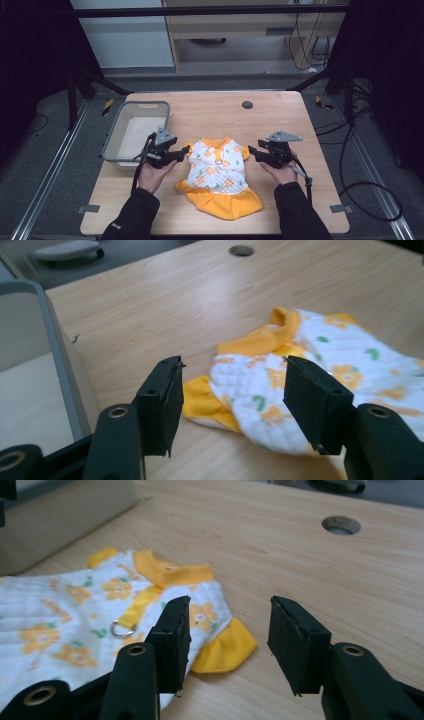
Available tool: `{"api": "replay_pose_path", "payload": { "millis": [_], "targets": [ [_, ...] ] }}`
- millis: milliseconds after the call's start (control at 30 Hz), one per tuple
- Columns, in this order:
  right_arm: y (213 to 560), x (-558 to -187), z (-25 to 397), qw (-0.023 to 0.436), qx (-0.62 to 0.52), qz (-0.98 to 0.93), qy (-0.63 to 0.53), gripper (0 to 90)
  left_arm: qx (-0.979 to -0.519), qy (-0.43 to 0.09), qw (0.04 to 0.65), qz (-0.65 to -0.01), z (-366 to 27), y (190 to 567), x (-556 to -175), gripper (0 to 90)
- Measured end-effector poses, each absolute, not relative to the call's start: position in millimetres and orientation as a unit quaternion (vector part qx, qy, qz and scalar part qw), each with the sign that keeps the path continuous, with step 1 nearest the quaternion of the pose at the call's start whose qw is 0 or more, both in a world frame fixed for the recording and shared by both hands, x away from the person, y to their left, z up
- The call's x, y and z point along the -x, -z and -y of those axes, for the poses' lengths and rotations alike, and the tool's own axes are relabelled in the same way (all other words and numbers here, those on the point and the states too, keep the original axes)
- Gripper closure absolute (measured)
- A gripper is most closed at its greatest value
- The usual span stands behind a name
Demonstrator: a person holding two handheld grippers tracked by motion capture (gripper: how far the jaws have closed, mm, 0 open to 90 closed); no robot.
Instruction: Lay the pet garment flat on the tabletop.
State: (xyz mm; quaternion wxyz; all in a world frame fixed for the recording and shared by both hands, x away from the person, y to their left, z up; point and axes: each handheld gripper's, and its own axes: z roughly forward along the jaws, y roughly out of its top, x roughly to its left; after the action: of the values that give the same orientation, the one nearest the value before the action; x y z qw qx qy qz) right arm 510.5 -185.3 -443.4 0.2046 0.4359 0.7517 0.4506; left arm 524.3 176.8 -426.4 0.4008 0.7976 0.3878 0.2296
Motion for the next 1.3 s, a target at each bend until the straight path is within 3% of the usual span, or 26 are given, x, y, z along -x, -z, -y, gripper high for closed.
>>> {"api": "replay_pose_path", "payload": {
  "millis": [200, 367, 533, 800, 900, 1067, 1300],
  "targets": [
    [462.7, -538.6, 177.0, 0.204, -0.452, -0.768, -0.406, 52.1, -0.803, -0.224, 0.367, -0.414, -169.8, 455.3, -559.2, 40.3],
    [478.9, -554.2, 171.3, 0.190, -0.466, -0.771, -0.391, 52.4, -0.820, -0.236, 0.330, -0.404, -148.8, 467.2, -562.0, 41.7],
    [493.6, -558.5, 163.9, 0.175, -0.465, -0.783, -0.375, 53.5, -0.821, -0.214, 0.315, -0.425, -144.5, 481.3, -567.7, 43.1],
    [501.8, -556.9, 158.2, 0.172, -0.464, -0.787, -0.369, 60.4, -0.807, -0.186, 0.337, -0.448, -151.6, 496.6, -569.0, 45.5],
    [501.9, -555.4, 156.8, 0.162, -0.463, -0.787, -0.374, 71.8, -0.805, -0.185, 0.341, -0.448, -150.9, 496.7, -567.0, 53.4],
    [499.5, -550.9, 150.5, 0.166, -0.450, -0.795, -0.372, 86.5, -0.803, -0.173, 0.342, -0.456, -146.7, 494.7, -564.6, 80.3],
    [485.5, -545.4, 156.9, 0.162, -0.441, -0.786, -0.402, 88.6, -0.797, -0.178, 0.359, -0.452, -149.9, 481.9, -560.5, 84.7]
  ]
}}
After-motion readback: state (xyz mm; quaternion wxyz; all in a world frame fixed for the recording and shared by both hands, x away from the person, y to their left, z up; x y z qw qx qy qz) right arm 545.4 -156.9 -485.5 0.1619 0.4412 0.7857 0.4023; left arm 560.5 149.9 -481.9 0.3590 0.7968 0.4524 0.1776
